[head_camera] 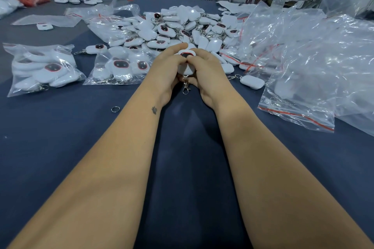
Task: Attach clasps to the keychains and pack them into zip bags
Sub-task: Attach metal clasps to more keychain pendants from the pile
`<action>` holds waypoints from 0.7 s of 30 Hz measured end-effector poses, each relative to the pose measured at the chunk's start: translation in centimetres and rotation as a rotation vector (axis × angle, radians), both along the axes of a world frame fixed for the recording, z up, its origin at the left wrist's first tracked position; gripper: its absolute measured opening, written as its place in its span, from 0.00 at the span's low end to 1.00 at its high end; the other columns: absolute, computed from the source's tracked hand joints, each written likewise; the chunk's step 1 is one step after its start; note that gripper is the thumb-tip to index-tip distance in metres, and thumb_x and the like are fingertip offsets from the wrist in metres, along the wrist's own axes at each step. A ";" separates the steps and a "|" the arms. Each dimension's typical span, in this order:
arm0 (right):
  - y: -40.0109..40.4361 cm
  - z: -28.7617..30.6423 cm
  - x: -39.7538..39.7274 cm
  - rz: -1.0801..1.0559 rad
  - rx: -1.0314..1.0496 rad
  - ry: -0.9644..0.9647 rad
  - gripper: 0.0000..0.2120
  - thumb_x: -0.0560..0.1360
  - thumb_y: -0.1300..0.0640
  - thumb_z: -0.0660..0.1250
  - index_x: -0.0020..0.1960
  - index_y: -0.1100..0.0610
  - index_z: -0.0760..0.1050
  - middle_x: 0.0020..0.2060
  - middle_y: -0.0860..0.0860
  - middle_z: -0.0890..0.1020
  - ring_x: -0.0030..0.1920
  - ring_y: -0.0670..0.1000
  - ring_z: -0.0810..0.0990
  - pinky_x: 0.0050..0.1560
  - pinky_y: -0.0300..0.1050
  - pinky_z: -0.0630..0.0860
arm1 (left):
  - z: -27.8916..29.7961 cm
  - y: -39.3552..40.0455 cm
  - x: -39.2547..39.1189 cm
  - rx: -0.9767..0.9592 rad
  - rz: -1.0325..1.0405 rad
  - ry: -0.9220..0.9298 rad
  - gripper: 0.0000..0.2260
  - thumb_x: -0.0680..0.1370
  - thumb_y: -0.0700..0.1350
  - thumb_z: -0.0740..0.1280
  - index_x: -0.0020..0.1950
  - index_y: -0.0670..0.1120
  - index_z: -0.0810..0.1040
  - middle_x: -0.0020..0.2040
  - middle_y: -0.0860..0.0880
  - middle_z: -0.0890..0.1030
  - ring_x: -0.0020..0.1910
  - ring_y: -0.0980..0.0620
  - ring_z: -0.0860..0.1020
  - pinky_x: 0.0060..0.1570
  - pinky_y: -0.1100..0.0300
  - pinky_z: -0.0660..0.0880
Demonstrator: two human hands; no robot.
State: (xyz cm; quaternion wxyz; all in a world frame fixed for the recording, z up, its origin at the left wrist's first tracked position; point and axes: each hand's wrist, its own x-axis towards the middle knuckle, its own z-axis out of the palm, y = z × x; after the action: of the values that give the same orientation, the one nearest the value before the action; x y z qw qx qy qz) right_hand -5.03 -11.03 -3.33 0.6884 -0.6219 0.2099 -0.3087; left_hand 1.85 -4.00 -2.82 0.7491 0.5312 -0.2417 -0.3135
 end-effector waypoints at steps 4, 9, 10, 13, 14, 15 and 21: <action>0.0 0.0 -0.1 0.005 -0.007 0.010 0.09 0.80 0.65 0.59 0.52 0.57 0.78 0.43 0.54 0.81 0.41 0.49 0.80 0.35 0.39 0.77 | 0.0 0.0 -0.2 -0.008 0.006 -0.009 0.16 0.79 0.33 0.58 0.62 0.44 0.78 0.39 0.50 0.82 0.30 0.58 0.79 0.30 0.67 0.73; 0.1 0.3 -0.2 0.018 0.030 -0.005 0.10 0.79 0.66 0.59 0.49 0.57 0.78 0.40 0.54 0.81 0.37 0.48 0.80 0.36 0.41 0.78 | -0.2 0.0 -0.1 0.002 0.006 -0.032 0.16 0.80 0.32 0.57 0.62 0.44 0.78 0.41 0.50 0.82 0.32 0.58 0.80 0.32 0.65 0.75; 0.1 0.3 -0.2 0.019 0.045 -0.010 0.10 0.79 0.67 0.59 0.48 0.57 0.78 0.40 0.54 0.81 0.36 0.48 0.80 0.36 0.41 0.78 | -0.3 0.0 0.0 0.012 0.009 -0.048 0.16 0.81 0.32 0.56 0.61 0.45 0.77 0.42 0.49 0.81 0.34 0.57 0.80 0.35 0.64 0.75; 0.2 0.4 -0.2 0.024 0.070 -0.020 0.11 0.77 0.68 0.59 0.45 0.58 0.78 0.39 0.54 0.81 0.35 0.49 0.80 0.39 0.44 0.78 | -0.6 0.0 0.0 0.030 0.036 -0.089 0.15 0.80 0.31 0.56 0.57 0.47 0.77 0.39 0.50 0.79 0.28 0.59 0.76 0.35 0.62 0.72; 0.2 0.4 -0.2 0.030 0.071 -0.019 0.11 0.76 0.69 0.59 0.45 0.58 0.78 0.38 0.54 0.80 0.35 0.50 0.79 0.40 0.45 0.78 | -0.6 -0.1 0.1 0.028 0.046 -0.092 0.15 0.79 0.31 0.56 0.56 0.47 0.77 0.37 0.50 0.79 0.27 0.60 0.76 0.33 0.62 0.72; 0.1 0.4 -0.2 0.035 0.072 -0.018 0.11 0.75 0.69 0.59 0.45 0.58 0.78 0.37 0.54 0.80 0.35 0.50 0.79 0.41 0.46 0.78 | -0.6 -0.1 0.1 0.024 0.054 -0.090 0.15 0.79 0.30 0.57 0.55 0.47 0.77 0.37 0.50 0.80 0.27 0.59 0.76 0.33 0.62 0.72; -0.1 0.3 -0.1 0.048 0.077 0.005 0.15 0.71 0.72 0.56 0.50 0.61 0.77 0.37 0.54 0.81 0.32 0.48 0.80 0.40 0.46 0.79 | -0.4 0.0 0.1 0.049 0.074 -0.089 0.14 0.79 0.31 0.58 0.51 0.48 0.78 0.45 0.46 0.81 0.38 0.50 0.80 0.36 0.59 0.76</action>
State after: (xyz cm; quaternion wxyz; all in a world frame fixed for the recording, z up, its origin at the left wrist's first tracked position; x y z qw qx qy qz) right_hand -5.14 -11.13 -3.07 0.7186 -0.6004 0.2083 -0.2824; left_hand 1.96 -4.02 -3.26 0.7357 0.5712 -0.2472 -0.2672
